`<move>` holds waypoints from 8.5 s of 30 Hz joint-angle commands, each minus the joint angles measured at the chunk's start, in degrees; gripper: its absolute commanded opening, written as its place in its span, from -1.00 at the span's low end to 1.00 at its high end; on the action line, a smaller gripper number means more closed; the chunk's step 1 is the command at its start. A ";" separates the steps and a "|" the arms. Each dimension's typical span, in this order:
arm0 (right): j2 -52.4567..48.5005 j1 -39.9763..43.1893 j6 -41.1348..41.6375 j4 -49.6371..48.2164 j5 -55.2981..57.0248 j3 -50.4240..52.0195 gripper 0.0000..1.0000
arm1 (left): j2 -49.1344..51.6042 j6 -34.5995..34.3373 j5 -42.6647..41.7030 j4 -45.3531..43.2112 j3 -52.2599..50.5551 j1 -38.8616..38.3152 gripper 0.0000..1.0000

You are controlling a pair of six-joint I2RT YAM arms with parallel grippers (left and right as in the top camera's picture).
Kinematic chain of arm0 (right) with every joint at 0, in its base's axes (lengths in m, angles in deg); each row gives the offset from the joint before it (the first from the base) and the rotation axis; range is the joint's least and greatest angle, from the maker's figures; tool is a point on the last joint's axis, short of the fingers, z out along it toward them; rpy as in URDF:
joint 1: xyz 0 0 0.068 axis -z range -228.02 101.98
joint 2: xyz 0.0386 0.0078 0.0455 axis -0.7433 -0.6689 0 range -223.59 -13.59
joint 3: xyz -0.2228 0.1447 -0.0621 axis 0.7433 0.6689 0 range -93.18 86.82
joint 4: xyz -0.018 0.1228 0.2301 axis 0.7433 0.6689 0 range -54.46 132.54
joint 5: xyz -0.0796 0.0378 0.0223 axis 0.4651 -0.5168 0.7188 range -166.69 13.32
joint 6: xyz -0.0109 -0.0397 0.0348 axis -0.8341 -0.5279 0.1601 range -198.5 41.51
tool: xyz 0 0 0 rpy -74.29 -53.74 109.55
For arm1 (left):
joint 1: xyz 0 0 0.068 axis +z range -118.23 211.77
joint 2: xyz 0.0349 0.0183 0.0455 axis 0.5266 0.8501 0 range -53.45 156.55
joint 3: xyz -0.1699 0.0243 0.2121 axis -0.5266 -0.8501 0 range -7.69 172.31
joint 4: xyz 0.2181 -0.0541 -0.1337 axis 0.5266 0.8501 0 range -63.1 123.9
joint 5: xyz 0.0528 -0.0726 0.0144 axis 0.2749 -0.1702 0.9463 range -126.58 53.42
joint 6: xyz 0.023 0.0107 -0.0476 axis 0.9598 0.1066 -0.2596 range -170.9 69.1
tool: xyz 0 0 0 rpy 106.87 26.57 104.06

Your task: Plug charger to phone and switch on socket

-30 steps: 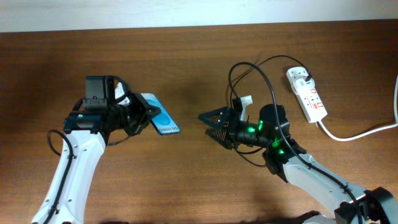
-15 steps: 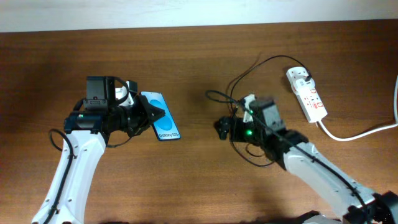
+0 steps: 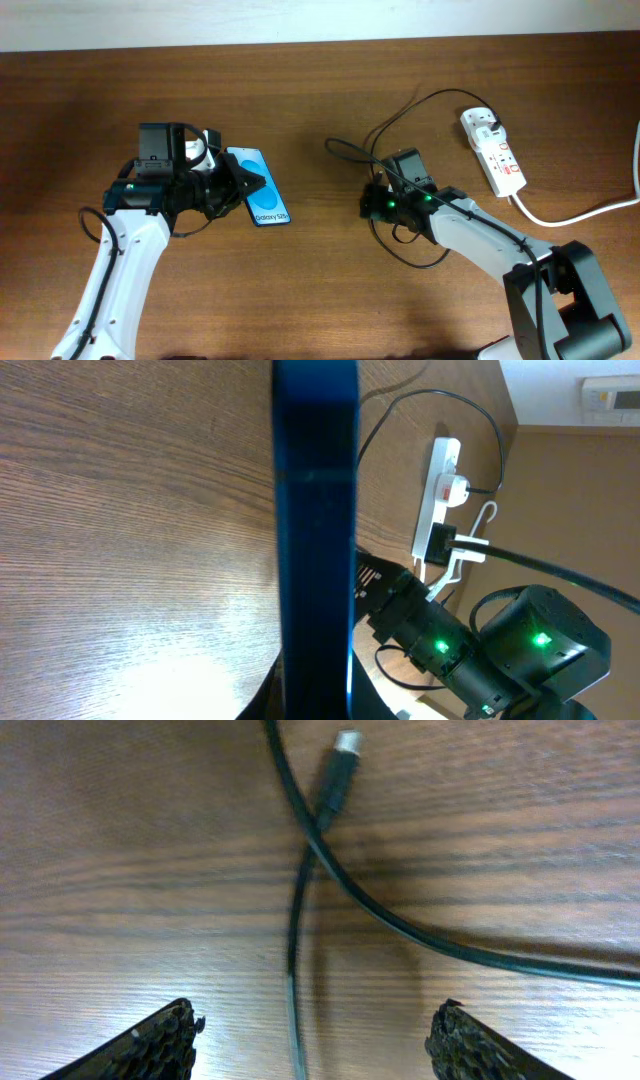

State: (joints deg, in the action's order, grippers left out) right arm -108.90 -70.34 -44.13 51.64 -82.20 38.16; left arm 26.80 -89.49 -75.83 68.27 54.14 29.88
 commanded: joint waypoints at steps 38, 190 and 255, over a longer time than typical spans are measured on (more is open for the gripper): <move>-7.34 -4.39 -10.64 1.27 -1.25 -1.75 -0.13 | -1.20 0.72 -1.92 1.36 0.15 0.31 -0.90; 16.06 3.37 24.65 -41.40 -70.36 -3.30 -0.92 | -0.48 -35.60 -22.38 -82.68 -6.60 -5.33 -1.00; 16.06 2.05 24.44 -42.93 -67.89 -3.30 -0.92 | -0.50 -35.56 -22.47 -82.23 -6.62 -5.35 -1.00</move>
State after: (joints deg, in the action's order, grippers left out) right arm -92.73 -67.94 -18.92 9.49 -151.27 35.29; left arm 27.01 -124.70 -98.08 -13.28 47.36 24.46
